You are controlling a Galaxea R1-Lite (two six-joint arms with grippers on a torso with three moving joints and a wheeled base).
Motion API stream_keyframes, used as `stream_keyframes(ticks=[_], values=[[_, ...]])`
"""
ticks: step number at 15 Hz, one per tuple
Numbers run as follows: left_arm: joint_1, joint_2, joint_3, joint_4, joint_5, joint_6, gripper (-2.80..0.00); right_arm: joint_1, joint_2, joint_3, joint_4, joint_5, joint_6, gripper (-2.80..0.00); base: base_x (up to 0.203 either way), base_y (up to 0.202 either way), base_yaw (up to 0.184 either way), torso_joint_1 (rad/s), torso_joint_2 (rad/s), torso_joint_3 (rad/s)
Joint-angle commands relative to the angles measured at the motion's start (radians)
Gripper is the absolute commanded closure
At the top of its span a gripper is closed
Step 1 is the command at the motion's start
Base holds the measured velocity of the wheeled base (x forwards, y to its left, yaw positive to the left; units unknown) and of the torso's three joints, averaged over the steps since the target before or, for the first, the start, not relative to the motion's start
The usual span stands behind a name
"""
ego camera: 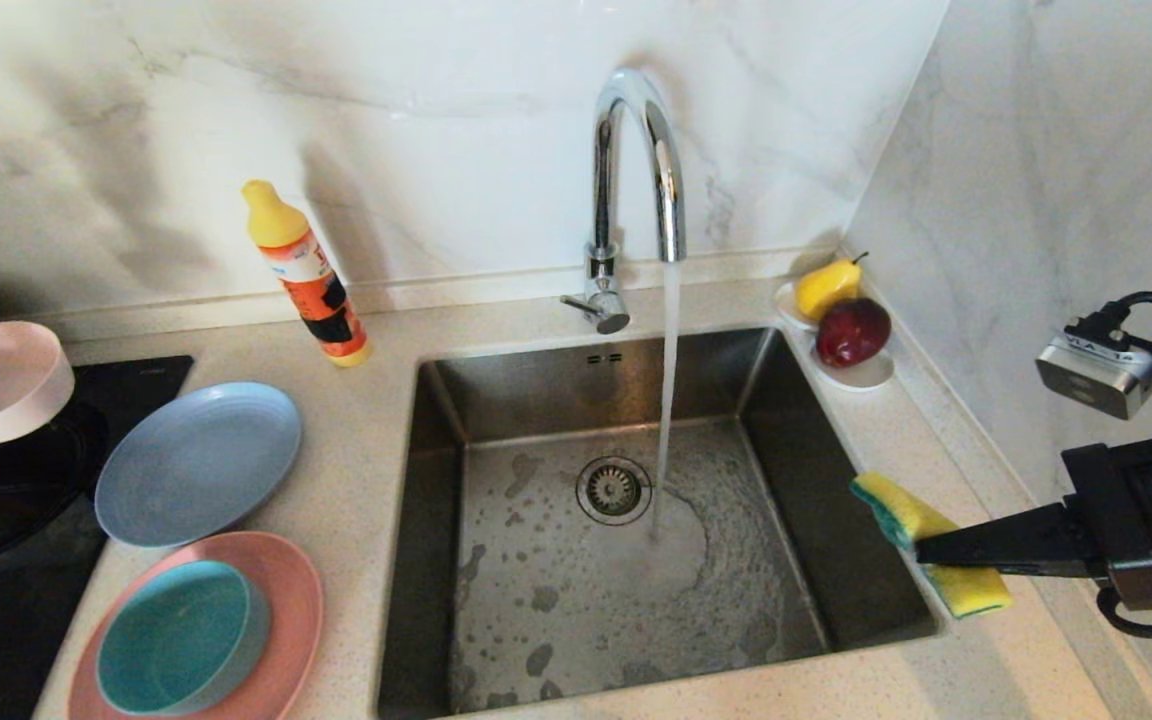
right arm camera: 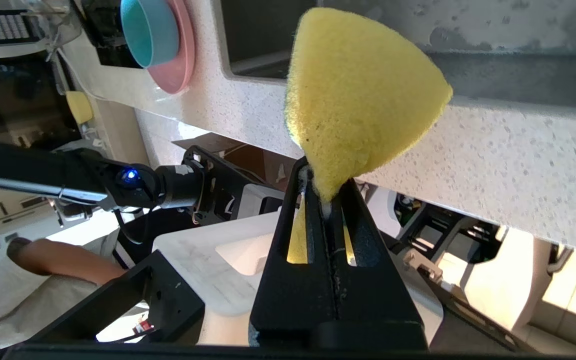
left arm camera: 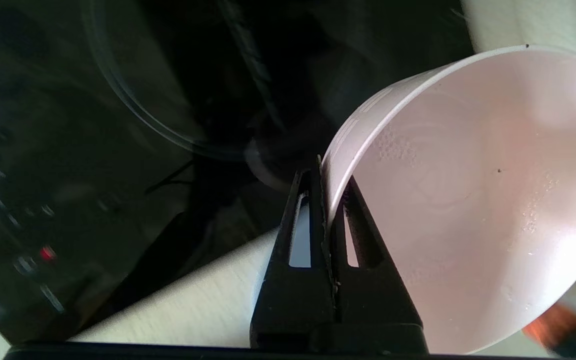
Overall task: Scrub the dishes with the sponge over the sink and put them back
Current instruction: Place the bowl on the table
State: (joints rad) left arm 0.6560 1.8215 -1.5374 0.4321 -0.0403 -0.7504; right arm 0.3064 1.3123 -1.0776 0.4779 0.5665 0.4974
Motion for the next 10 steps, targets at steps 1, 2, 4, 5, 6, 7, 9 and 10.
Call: stream_keyframes(ticks=[1,2,4,5,6,7,9,10], values=[[0.042,0.089,0.001,-0.012,0.0,-0.003,0.0,0.0,0.013,0.023,-0.015,0.008,0.003,0.0,0.0,0.0,0.0,0.0,0.0,0.0],[0.058,0.112,0.002,-0.025,0.0,-0.003,0.0,0.0,0.016,0.032,-0.033,0.009,0.003,0.0,0.0,0.0,0.0,0.0,0.0,0.0],[0.076,0.154,0.002,-0.055,-0.001,-0.003,0.0,0.0,0.025,0.031,-0.038,0.01,0.003,0.0,0.0,0.0,0.0,0.0,0.0,0.0],[0.081,0.173,0.002,-0.066,-0.002,-0.003,0.0,0.0,0.025,0.03,-0.038,0.012,0.003,0.0,0.0,0.0,0.0,0.0,0.0,0.0],[0.084,0.192,0.0,-0.069,-0.003,-0.003,0.0,0.0,0.022,0.031,-0.038,0.014,0.003,0.0,0.0,0.0,0.0,0.0,0.0,0.0],[0.086,0.205,-0.001,-0.071,-0.006,-0.003,0.0,0.0,0.019,0.033,-0.038,0.023,0.003,0.0,0.0,0.0,0.0,0.0,0.0,0.0],[0.086,0.227,-0.004,-0.085,-0.011,-0.003,0.0,-0.002,0.016,0.042,-0.038,0.036,0.004,0.0,0.0,0.0,0.0,0.0,0.0,0.0],[0.086,0.229,-0.004,-0.096,-0.013,-0.003,0.0,-0.003,0.016,0.044,-0.038,0.036,0.004,0.0,0.0,0.0,0.0,0.0,0.0,0.0]])
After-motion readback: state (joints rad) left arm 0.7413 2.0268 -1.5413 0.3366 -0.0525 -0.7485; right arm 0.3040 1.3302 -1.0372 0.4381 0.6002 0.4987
